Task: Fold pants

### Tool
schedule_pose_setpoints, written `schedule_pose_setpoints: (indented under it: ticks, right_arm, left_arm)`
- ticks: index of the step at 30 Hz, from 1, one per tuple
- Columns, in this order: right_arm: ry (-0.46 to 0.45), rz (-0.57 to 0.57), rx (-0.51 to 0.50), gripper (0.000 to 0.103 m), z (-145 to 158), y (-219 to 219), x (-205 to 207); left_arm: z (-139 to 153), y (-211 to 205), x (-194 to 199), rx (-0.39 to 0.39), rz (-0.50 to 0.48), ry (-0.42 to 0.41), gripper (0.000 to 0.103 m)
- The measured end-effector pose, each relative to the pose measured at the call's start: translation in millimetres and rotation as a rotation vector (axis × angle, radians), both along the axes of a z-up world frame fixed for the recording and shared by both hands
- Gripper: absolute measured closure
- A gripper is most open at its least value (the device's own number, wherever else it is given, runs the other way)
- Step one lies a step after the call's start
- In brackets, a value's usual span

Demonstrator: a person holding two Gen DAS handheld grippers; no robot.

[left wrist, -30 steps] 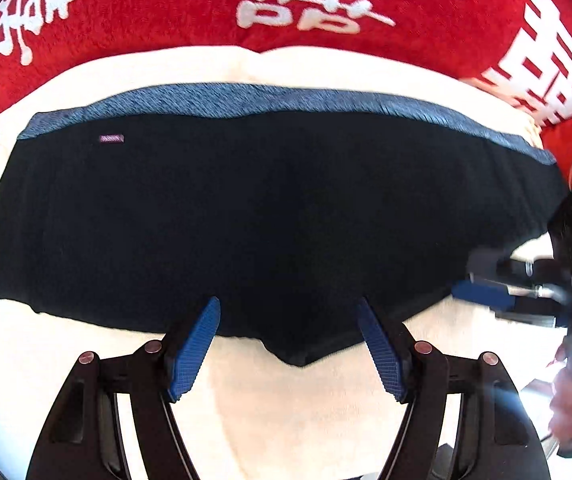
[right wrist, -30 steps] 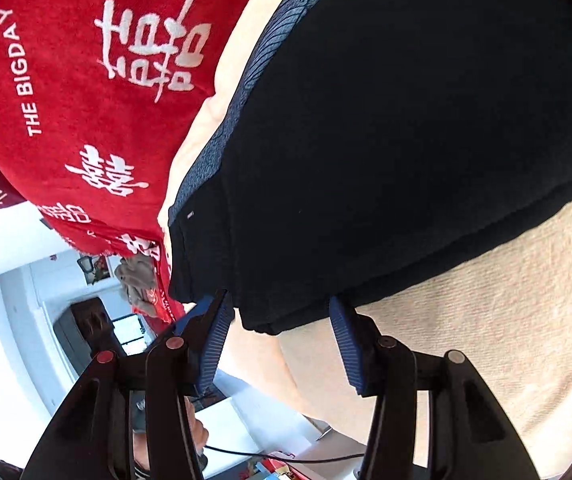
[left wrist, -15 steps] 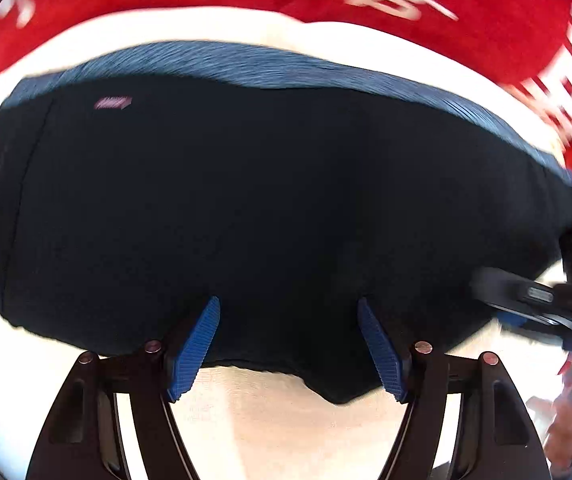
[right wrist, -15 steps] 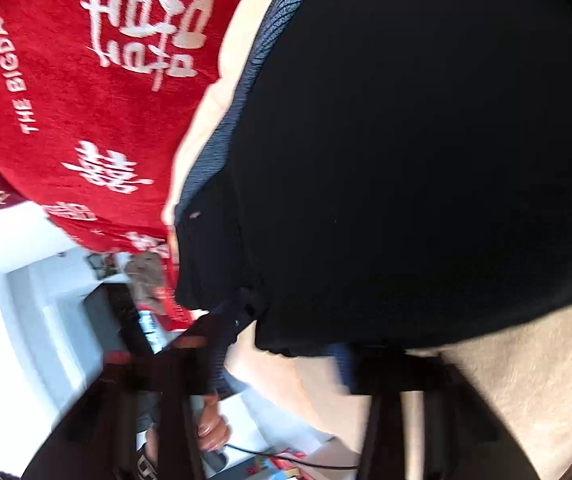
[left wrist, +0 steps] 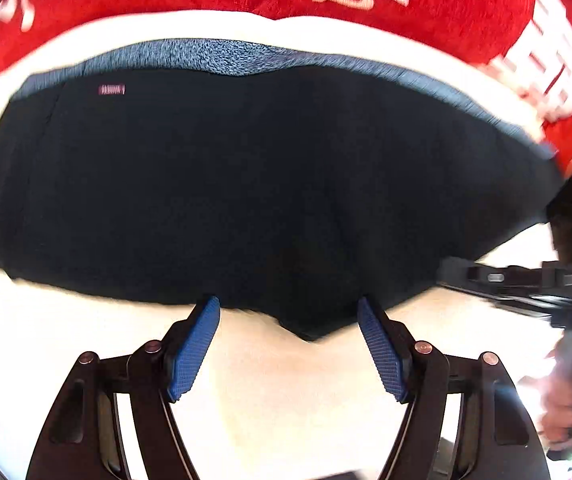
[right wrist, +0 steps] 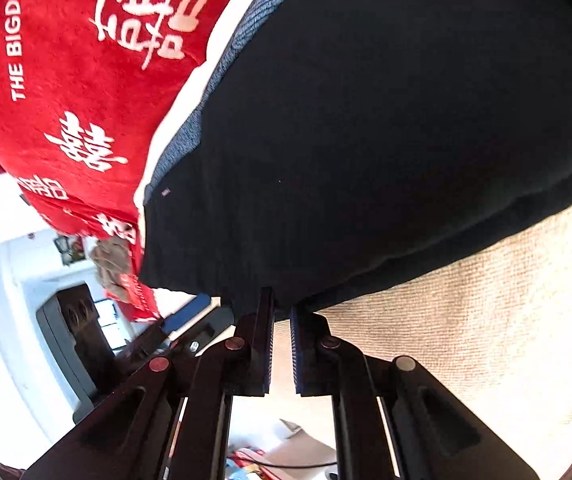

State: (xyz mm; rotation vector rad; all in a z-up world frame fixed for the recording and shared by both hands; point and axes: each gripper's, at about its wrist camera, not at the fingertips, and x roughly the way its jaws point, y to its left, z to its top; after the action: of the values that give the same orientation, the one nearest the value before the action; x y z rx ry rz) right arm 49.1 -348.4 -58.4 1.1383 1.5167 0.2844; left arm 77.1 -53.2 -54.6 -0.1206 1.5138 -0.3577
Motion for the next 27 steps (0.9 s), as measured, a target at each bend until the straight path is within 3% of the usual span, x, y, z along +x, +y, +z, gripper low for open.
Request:
schedule_pose_setpoints:
  ticks: [3, 5, 8, 10, 11, 12, 15, 20, 27]
  right_arm:
    - [-0.009, -0.018, 0.012, 0.082, 3, -6, 1]
    - [-0.011, -0.043, 0.016, 0.071, 4, -12, 1]
    - [-0.004, -0.063, 0.018, 0.068, 5, -19, 4]
    - [0.000, -0.047, -0.006, 0.068, 7, -20, 6]
    - [0.001, -0.040, -0.021, 0.074, 7, -20, 7]
    - [0.003, -0.034, -0.051, 0.088, 8, -20, 7]
    - [0.016, -0.058, -0.089, 0.093, 8, -20, 0]
    - [0.033, -0.075, -0.133, 0.094, 5, -21, -12]
    - [0.022, -0.023, -0.156, 0.093, 16, -25, -8]
  left_arm:
    - [0, 6, -5, -0.182, 0.091, 0.090, 0.030]
    - [-2, 8, -7, -0.246, 0.152, 0.126, 0.030]
    - [5, -1, -2, -0.183, 0.162, 0.051, 0.030]
    - [14, -9, 5, -0.148, 0.108, -0.022, 0.030]
    - [16, -18, 10, -0.134, 0.066, -0.045, 0.030]
    - [15, -25, 14, -0.132, 0.031, -0.050, 0.030]
    - [-5, -45, 18, -0.134, -0.055, 0.000, 0.030]
    - [-10, -78, 0, -0.057, -0.198, -0.059, 0.030]
    - [-14, -83, 0, -0.055, -0.208, -0.040, 0.030]
